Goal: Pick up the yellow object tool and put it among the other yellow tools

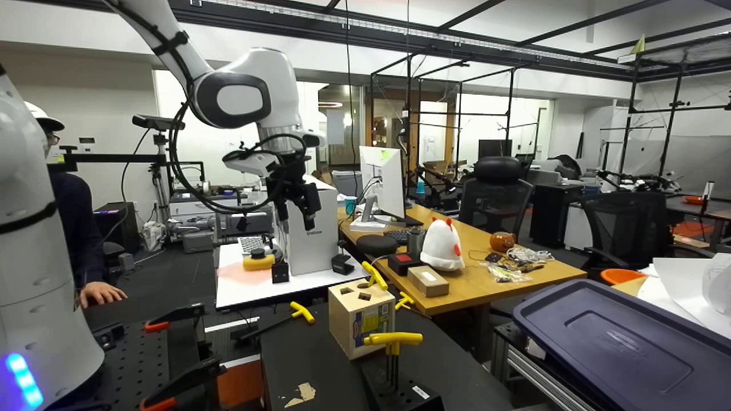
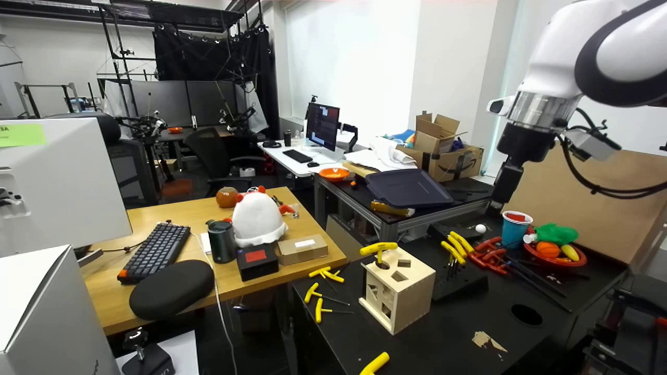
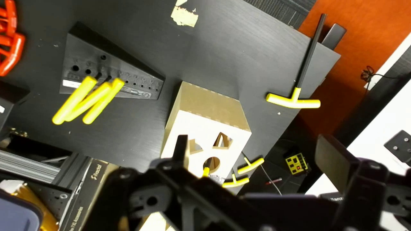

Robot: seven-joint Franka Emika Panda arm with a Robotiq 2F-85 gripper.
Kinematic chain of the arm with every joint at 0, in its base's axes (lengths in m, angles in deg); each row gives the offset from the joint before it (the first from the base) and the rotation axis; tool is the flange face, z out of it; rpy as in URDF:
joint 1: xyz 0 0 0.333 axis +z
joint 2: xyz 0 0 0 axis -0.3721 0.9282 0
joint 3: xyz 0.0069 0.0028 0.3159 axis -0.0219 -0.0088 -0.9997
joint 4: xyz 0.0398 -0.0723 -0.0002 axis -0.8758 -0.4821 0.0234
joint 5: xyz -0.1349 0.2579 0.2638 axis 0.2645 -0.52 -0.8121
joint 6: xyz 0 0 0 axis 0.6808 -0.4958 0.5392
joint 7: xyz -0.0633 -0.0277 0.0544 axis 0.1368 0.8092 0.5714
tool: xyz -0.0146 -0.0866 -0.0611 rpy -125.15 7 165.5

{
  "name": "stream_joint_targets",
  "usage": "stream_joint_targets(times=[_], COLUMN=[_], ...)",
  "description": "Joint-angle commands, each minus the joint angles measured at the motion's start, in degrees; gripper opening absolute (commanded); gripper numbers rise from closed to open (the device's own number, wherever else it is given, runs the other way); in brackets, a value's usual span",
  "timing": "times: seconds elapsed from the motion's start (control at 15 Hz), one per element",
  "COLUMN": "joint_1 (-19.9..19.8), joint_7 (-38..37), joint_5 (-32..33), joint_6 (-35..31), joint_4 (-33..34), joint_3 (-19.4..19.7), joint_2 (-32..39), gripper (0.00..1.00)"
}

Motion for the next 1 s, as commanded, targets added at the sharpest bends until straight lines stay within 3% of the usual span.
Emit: stream_joint_targets(times=[0.0,0.13,0.27,0.4,0.93], joint_1=[4.7,7.1,5.1,1.7,-10.6], joint_7=[5.5,13.7,20.1,23.3,22.9], joint_5=[-6.9,-15.4,-20.7,-21.9,-8.6], joint_6=[-6.2,-5.2,-3.1,-2.3,-3.2], joint_4=[3.1,7.1,11.9,16.8,30.9], joint_3=[0.0,-0.3,-3.2,-6.8,-15.7], joint_2=[10.3,15.5,20.6,26.2,42.0], gripper=[1.0,1.0,1.0,1.0,1.0])
